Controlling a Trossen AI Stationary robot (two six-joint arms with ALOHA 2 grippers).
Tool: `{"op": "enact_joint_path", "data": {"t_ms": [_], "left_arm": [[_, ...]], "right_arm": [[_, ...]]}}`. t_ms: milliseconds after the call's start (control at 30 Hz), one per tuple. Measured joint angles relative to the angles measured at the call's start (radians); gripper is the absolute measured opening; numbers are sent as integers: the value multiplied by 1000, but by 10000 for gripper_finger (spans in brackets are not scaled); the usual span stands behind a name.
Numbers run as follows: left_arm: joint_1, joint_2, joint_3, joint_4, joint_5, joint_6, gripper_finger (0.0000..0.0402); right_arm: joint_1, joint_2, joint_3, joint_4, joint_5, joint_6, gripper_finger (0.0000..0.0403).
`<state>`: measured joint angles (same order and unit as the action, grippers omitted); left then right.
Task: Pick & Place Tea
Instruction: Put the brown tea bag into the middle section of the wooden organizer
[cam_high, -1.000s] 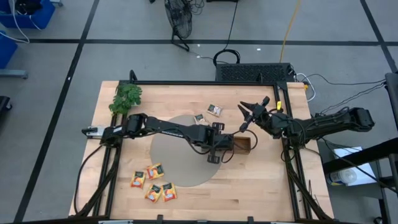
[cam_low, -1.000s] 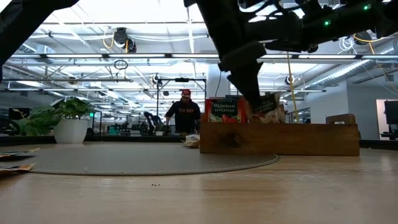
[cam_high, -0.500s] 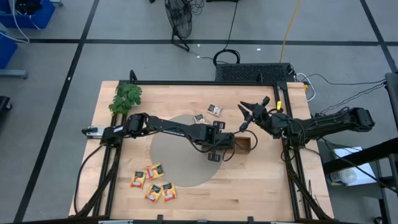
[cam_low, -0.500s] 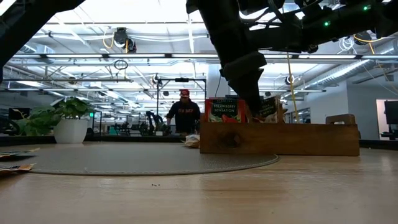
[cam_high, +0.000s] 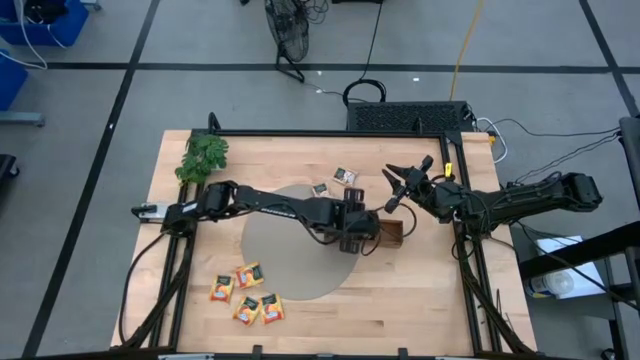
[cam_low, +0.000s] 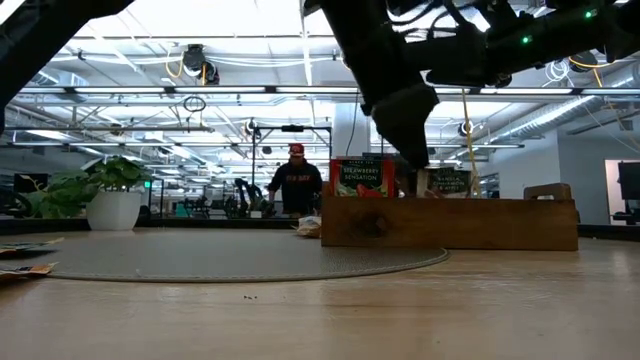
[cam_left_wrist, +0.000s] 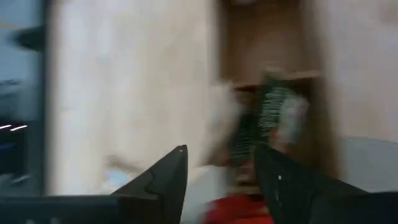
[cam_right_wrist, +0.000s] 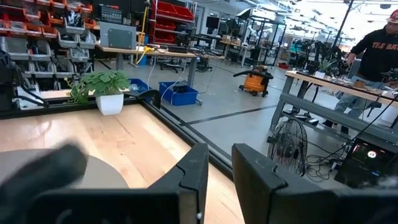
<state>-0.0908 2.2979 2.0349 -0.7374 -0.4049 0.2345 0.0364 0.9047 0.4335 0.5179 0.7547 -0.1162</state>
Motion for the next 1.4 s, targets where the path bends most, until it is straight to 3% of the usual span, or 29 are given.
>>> {"op": "enact_joint_path", "data": {"t_ms": [167, 367, 500, 600, 700, 800, 1000, 1100, 1200, 1400], "left_arm": [[10, -19, 2, 39, -188, 0, 208], [2, -58, 1, 17, -202, 29, 196], [6, -127, 1, -161, -150, 4, 178], [70, -201, -46, -257, 41, -8, 165], [160, -299, -193, -179, 283, -35, 152], [239, -421, -410, -32, 411, -89, 139], [336, -658, -897, 430, 430, -299, 133], [369, -704, -1086, 595, 430, -393, 139], [392, -706, -1185, 690, 449, -336, 142], [395, -655, -1186, 735, 598, -302, 143]], "right_arm": [[0, 0, 0, 0, 0, 3, 59], [0, 0, 0, -18, 0, 5, 59], [0, 0, 0, -42, 0, 5, 59], [0, 0, 0, -51, -6, 25, 59], [0, 0, 0, -58, -53, 27, 59], [0, 0, 0, -60, -85, 27, 59], [0, 0, -8, -58, -105, 27, 59], [-2, 0, -16, -51, -105, 27, 59], [-2, 2, -27, -30, -105, 31, 59], [-3, 3, -65, 28, -103, 79, 59]]}}
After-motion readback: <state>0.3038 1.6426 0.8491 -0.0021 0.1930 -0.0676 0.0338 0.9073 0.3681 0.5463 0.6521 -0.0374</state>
